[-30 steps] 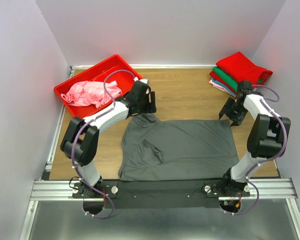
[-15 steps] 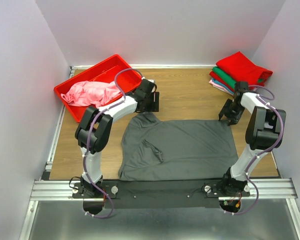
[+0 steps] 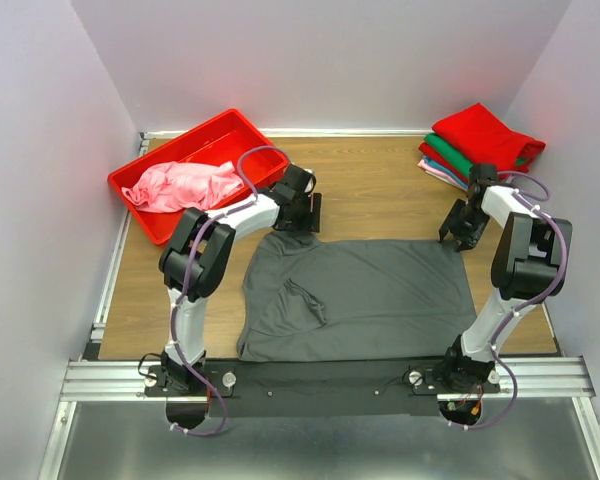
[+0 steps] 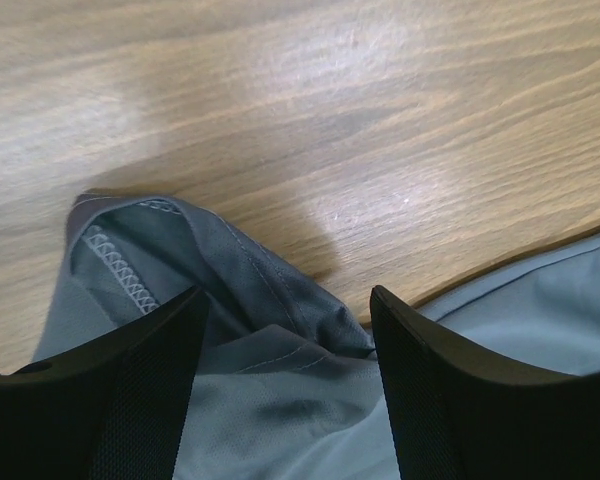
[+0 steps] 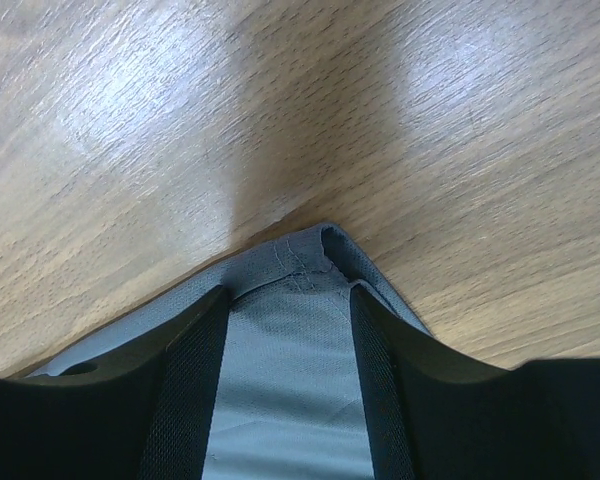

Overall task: Fold and stack the t-shirts
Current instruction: Fold the tshirt

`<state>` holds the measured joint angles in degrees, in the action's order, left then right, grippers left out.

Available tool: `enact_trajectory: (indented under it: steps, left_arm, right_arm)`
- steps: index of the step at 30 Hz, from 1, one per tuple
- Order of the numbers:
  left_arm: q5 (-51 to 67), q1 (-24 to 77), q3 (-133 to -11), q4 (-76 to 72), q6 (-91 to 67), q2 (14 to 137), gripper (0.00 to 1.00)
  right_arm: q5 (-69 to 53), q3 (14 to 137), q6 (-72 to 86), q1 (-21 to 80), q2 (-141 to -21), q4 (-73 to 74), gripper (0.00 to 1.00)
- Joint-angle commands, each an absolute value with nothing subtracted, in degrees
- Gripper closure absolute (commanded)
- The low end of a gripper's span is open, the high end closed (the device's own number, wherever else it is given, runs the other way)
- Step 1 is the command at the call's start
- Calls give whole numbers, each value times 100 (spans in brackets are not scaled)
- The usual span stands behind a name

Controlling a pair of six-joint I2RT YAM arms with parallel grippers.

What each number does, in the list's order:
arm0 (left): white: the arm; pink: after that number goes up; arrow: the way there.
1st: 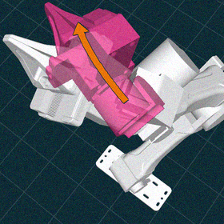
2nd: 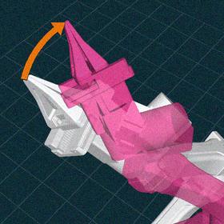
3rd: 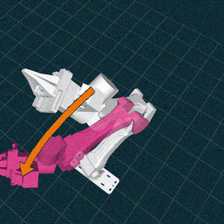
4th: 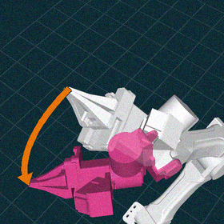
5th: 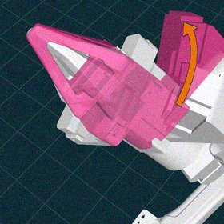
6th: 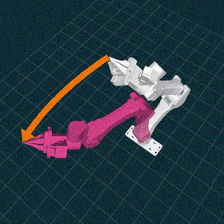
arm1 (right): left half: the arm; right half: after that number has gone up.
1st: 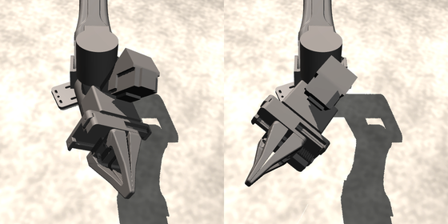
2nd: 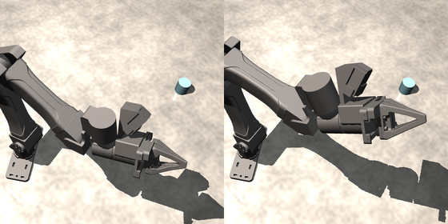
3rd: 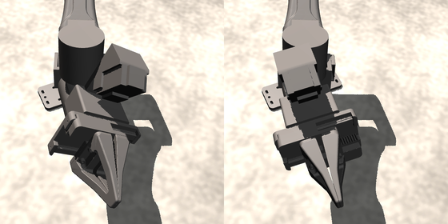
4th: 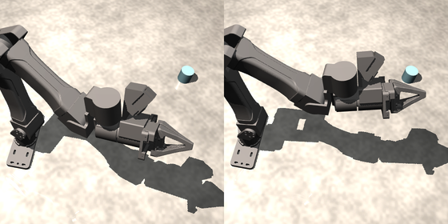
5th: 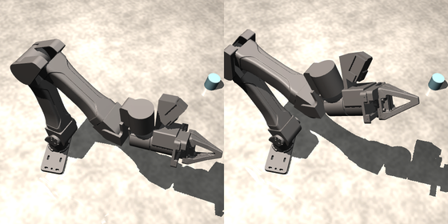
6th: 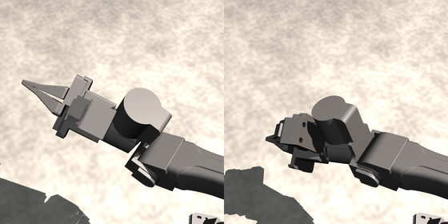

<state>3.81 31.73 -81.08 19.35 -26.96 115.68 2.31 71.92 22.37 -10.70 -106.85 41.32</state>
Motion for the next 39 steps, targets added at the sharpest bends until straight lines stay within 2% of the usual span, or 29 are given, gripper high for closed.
enact_trajectory:
  steps: [1,13,21,26,34,39]
  left_arm:
    - [712,3252,-8112,1828,-2610,11681,27]
    - [1283,3410,-8165,1538,-2689,11619,28]
    - [344,3200,-8385,1925,-2786,11295,27]
    - [123,2665,-8060,1705,-2962,10793,26]
    - [105,2496,-8411,2100,-2690,11363,27]
    - [193,2496,-8525,2197,-2672,11575,33]
  right_arm:
    - [387,7128,2171,-1116,-10705,4034,41]
    - [360,7066,2153,-1125,-10714,4008,42]
    - [360,7058,2136,-1125,-10705,4008,42]
    - [352,7066,2118,-1125,-10723,4008,42]
    - [334,7102,2127,-1125,-10802,3999,42]
    - [360,7119,2127,-1125,-10819,3999,42]
